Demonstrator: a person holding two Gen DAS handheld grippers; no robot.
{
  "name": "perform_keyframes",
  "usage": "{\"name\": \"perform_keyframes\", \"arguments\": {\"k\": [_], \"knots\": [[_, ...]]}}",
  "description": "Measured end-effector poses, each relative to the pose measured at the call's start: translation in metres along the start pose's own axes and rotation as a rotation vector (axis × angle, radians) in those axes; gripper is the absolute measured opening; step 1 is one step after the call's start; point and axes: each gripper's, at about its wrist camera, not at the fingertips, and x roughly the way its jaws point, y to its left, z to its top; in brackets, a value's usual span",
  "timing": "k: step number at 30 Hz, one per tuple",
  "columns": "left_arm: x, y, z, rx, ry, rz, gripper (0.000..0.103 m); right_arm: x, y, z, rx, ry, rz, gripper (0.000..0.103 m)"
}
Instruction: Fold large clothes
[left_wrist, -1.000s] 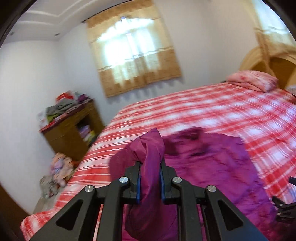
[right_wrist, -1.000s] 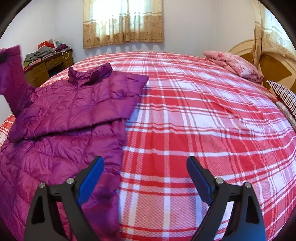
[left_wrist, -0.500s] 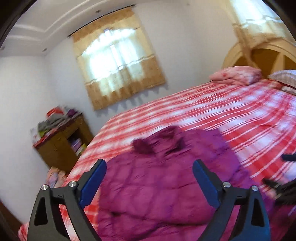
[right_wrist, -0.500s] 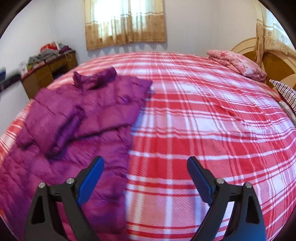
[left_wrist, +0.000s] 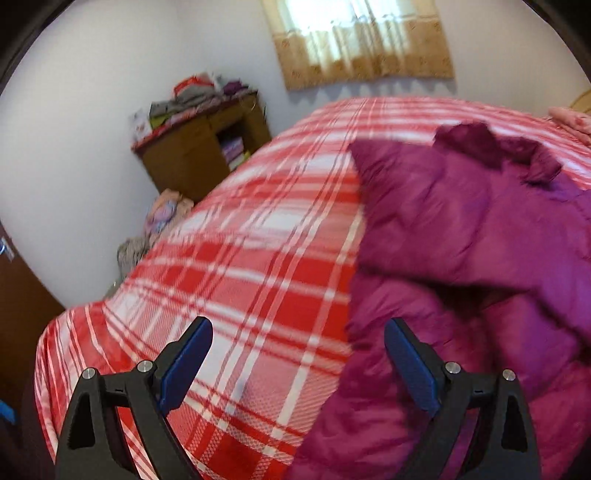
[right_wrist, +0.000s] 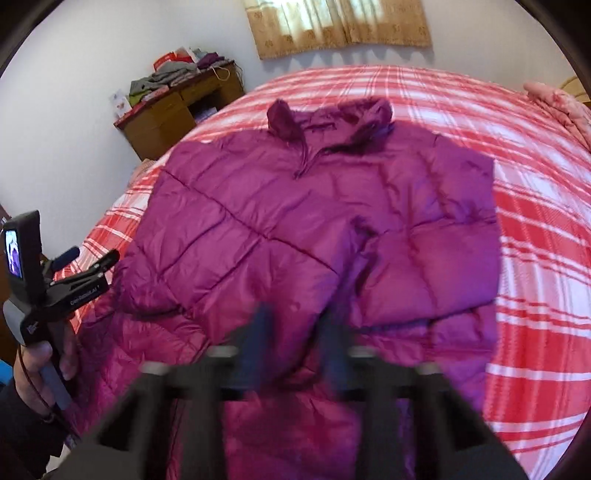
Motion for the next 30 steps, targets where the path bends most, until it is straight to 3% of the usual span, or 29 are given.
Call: {"name": "perform_keyframes", "arguments": {"k": [2,7,13,15,17,18,21,23,25,28,30], "knots": [[0.011,0.002,-0.007,-0.007,0.023,0.001,0.095,-0.007,0.001,-0.003,0.008,-0.025,-0.007,0.012],[0.021,0.004,-0.011,-0.026,0.039,-0.014,0.095,-0.041,-0.015,-0.013,0.032,-0.111,-0.084,0.011],[0.02,0.004,-0.008,-0.009,0.044,-0.017,0.095,-0.038,-0.045,-0.02,0.091,-0.088,-0.164,0.013],[0.014,0.007,-0.001,-0.007,0.056,-0.029,0.095,-0.033,-0.047,-0.021,0.085,-0.076,-0.177,0.024],[-0.003,0.012,0.012,-0.022,0.022,-0.051,0.095,-0.041,-0.047,-0.021,0.08,-0.093,-0.213,0.063],[-0.014,0.014,0.021,-0.028,-0.009,-0.063,0.095,-0.05,-0.048,-0.02,0.096,-0.123,-0.201,0.065],[-0.044,0.008,0.052,-0.038,-0.094,-0.098,0.095,-0.074,-0.048,-0.015,0.115,-0.195,-0.254,0.06],[-0.053,-0.007,0.07,-0.041,-0.121,-0.142,0.095,-0.087,-0.043,-0.007,0.127,-0.257,-0.228,0.05],[-0.049,-0.028,0.08,-0.034,-0.128,-0.151,0.095,-0.084,-0.035,0.002,0.111,-0.256,-0.213,0.043],[-0.023,-0.06,0.086,-0.013,-0.107,-0.102,0.095,-0.065,-0.024,0.009,0.073,-0.232,-0.175,0.038],[0.005,-0.075,0.083,0.018,-0.072,0.0,0.095,-0.051,-0.021,0.009,0.059,-0.214,-0.175,0.037]]}}
